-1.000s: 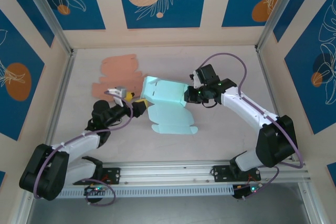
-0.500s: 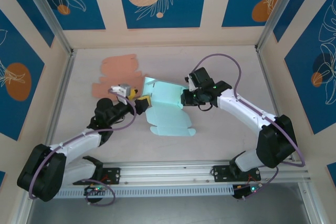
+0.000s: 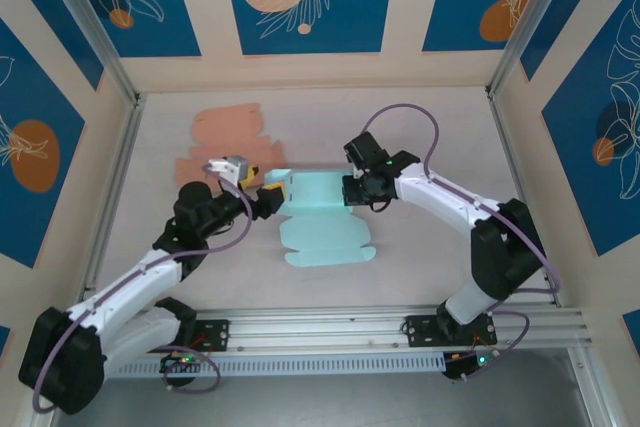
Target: Fold the paper box
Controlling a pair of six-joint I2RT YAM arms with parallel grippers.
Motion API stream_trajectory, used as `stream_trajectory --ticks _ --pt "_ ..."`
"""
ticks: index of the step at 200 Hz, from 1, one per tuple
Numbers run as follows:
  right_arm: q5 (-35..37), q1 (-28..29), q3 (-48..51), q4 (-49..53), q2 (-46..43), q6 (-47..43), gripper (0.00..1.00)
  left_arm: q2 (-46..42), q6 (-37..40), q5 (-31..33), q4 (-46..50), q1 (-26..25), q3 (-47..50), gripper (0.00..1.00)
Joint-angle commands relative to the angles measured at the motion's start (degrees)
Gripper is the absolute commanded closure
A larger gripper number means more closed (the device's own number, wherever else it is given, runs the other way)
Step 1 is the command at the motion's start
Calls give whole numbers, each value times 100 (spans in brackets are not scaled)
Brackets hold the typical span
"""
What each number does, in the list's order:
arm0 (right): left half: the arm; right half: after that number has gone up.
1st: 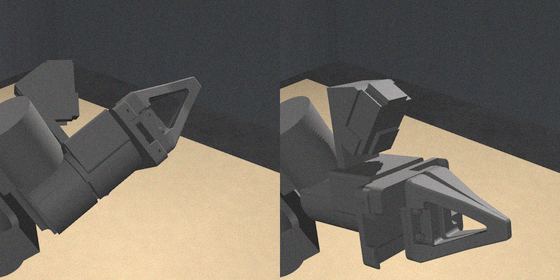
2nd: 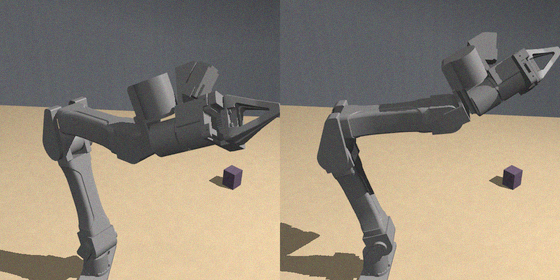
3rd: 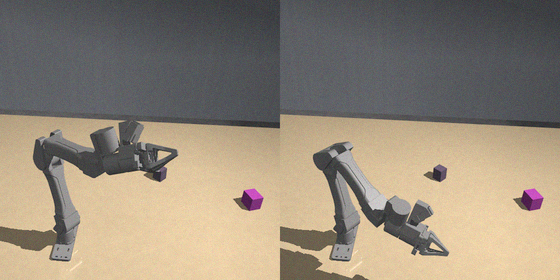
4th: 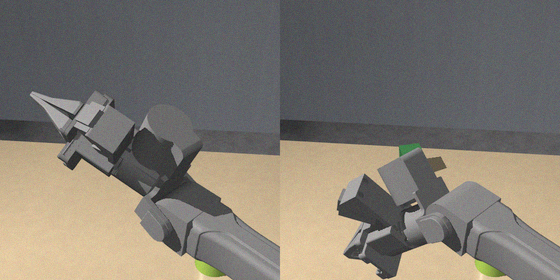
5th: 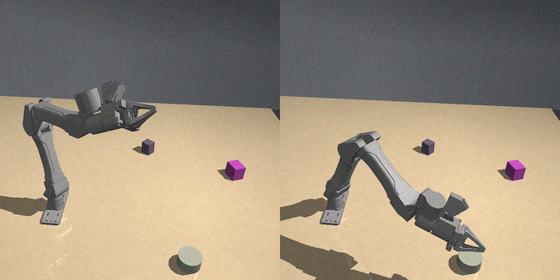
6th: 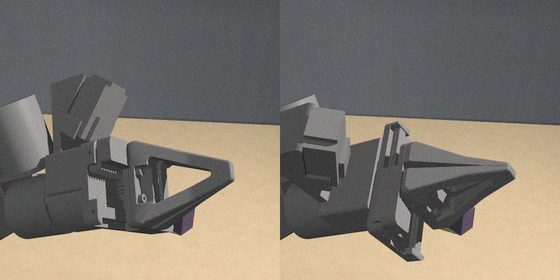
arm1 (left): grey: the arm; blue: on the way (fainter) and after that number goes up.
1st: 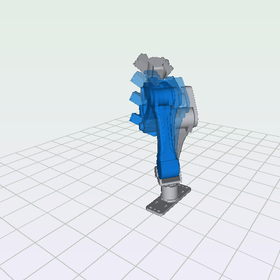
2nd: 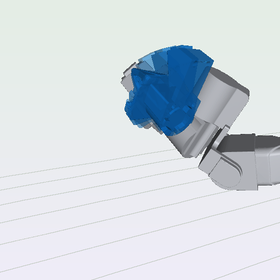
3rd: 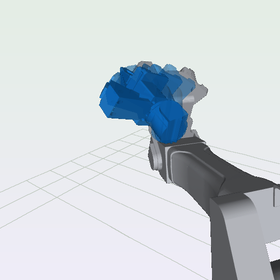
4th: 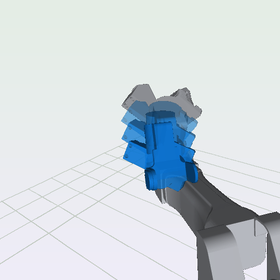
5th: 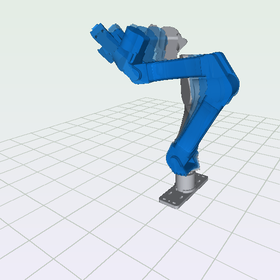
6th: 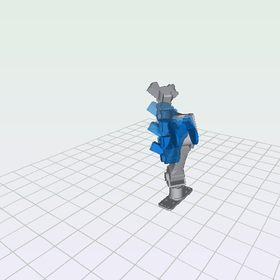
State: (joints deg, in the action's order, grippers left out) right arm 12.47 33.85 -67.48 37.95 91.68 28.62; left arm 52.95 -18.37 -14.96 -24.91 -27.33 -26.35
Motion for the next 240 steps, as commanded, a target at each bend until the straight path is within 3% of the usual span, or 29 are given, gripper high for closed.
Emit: stream_trajectory --ticks 1,17,44,71,109,160,240 --pt "-542 -201 -414 531 232 -128 99 -439 -477 23 1152 101 -233 8" --pt "-759 -229 -665 1009 355 -228 99 -542 -895 444 2312 289 -534 9" --pt "-993 -238 -737 1336 386 -368 99 23 -1172 682 3567 784 -655 22" --pt "-1035 -197 -601 1245 360 -401 99 745 -1353 375 2746 1120 -307 27" --pt "-1113 -85 -588 1120 437 -426 99 1635 -1203 230 1906 1116 -371 34" --pt "-1001 -79 -716 1116 632 -421 99 2186 -1362 -650 616 960 -147 39" --pt "-569 -54 -1139 1567 1225 -156 99 2204 -1972 -439 381 250 -51 44"
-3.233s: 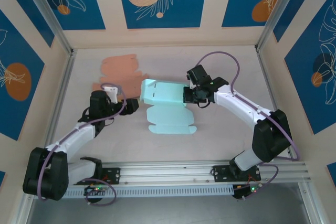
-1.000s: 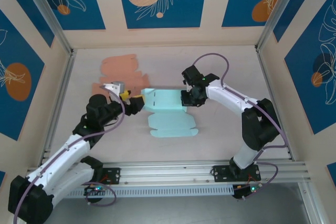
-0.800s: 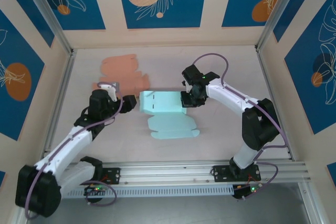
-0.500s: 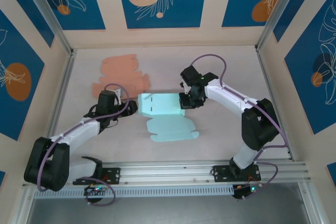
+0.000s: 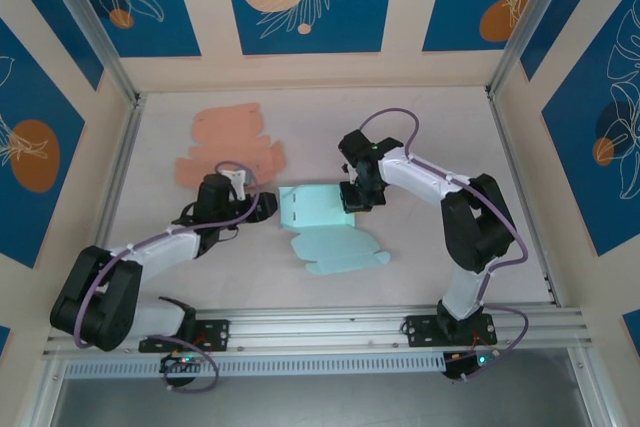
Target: Fold the paper box
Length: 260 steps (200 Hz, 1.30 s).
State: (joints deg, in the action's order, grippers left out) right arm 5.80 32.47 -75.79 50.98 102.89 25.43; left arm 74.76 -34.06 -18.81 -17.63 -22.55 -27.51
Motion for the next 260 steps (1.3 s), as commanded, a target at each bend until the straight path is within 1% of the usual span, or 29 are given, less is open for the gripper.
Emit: stream_trajectory --ticks 1,13,22,38,55,71,86,98,106,116,122,138,144,153,156,167,175,188,199,208,234,247,260 --pt "106 84 -315 272 106 168 99 17 -418 -32 -347 -235 72 44" --pt "166 93 -372 332 148 236 99 -48 -612 203 -316 -321 127 46" --pt "200 93 -378 347 153 282 99 -126 -689 387 -325 -369 201 45" --pt "176 101 -324 263 110 303 99 -326 -731 715 -180 -373 322 37" --pt "241 135 -262 234 74 274 100 -585 -529 1130 488 -301 273 29" --pt "302 170 -181 211 21 202 100 -804 -202 1378 1205 -65 132 24" --pt "335 213 -142 217 -27 131 100 -1020 254 1572 1914 163 -121 22" --pt "515 258 -145 282 -56 142 100 -1213 610 1900 2590 198 -435 19" --pt "626 284 -153 311 -77 176 100 -1384 767 2006 2941 198 -631 18" --pt "709 299 -126 278 -124 259 100 -1590 877 1952 3310 196 -857 17" --pt "769 304 -90 229 -158 293 100 -1680 892 1817 3491 198 -975 16" --pt "1050 379 16 80 -290 461 100 -1870 801 1129 3725 168 -1237 13" --pt "1208 421 65 26 -352 535 100 -1927 647 903 3791 135 -1315 11" --pt "1456 497 119 -50 -461 671 100 -2032 208 722 3918 78 -1395 9" --pt "1548 528 141 -83 -501 714 100 -2063 140 549 3917 75 -1404 8" --pt "1853 648 238 -265 -692 876 100 -2177 -40 -64 3675 45 -1340 7" --pt "2078 762 334 -433 -850 1015 100 -2258 -222 -300 3486 -1 -1282 7" --pt "2469 987 499 -710 -1065 1222 100 -2381 -551 -214 3278 -158 -1177 5" --pt "2857 1178 650 -972 -1227 1384 100 -2414 -626 -24 3226 -302 -1122 5" --pt "3086 1298 754 -1161 -1352 1523 100 -2406 -627 2 3149 -368 -1069 5" --pt "3621 1598 1013 -1650 -1679 1831 100 -2457 -964 -63 2203 -561 -651 10" --pt "3970 1765 1081 -1761 -1818 1952 100 -2473 -1116 -122 1948 -590 -546 13" --pt "4269 1893 1118 -1793 -1921 2084 100 -2497 -1160 -98 1890 -664 -522 14"
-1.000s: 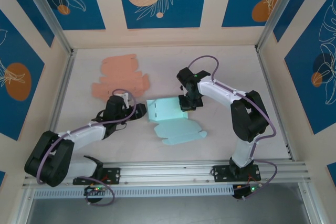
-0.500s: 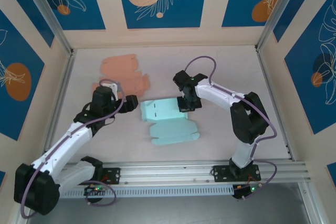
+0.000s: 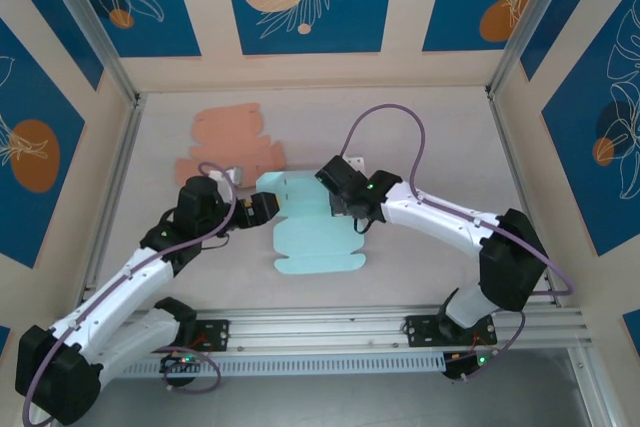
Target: Fold the paper box
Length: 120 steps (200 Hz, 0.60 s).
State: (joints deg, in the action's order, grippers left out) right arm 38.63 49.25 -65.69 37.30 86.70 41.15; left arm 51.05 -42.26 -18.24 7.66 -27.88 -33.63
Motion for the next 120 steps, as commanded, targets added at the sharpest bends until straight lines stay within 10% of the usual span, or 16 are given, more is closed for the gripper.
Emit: stream_trajectory --ticks 1,120 --pt "1005 224 109 -425 -306 519 100 -128 -351 -150 -641 -135 92 14" --pt "1595 618 97 -302 -509 938 100 195 -87 1286 -1532 -773 550 1"
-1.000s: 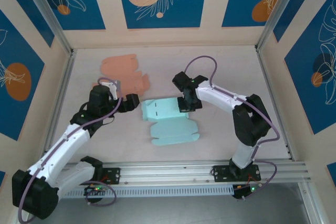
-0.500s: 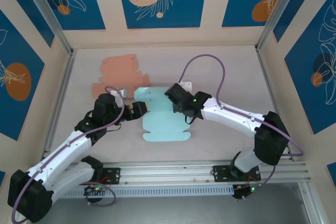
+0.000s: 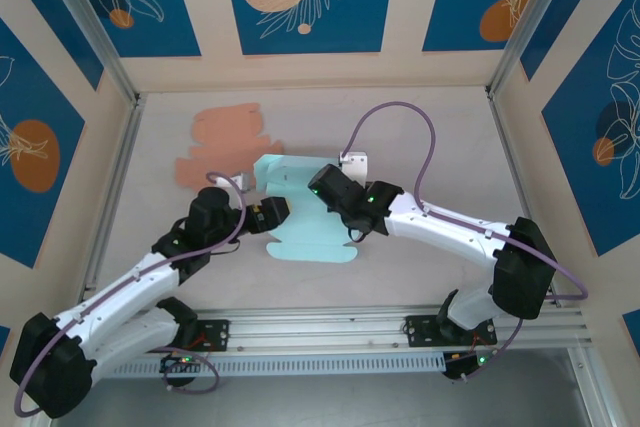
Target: Fold the paper box
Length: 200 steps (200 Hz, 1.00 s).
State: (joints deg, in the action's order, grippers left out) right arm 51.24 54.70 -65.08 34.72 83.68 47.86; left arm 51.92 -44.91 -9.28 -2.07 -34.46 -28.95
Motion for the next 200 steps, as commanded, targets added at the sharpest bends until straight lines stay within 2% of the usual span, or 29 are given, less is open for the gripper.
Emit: stream_trajectory --ticks 1,67,132,200 --pt "334 75 37 -44 -209 267 100 112 176 395 -581 -119 82 1" --pt "422 165 96 0 -260 370 100 806 302 576 -1293 -363 -110 4" --pt "448 178 224 -9 -316 444 100 582 919 1024 -1628 -421 -161 11" --pt "242 199 203 -147 -249 399 100 1223 883 480 -2236 -468 -303 15"
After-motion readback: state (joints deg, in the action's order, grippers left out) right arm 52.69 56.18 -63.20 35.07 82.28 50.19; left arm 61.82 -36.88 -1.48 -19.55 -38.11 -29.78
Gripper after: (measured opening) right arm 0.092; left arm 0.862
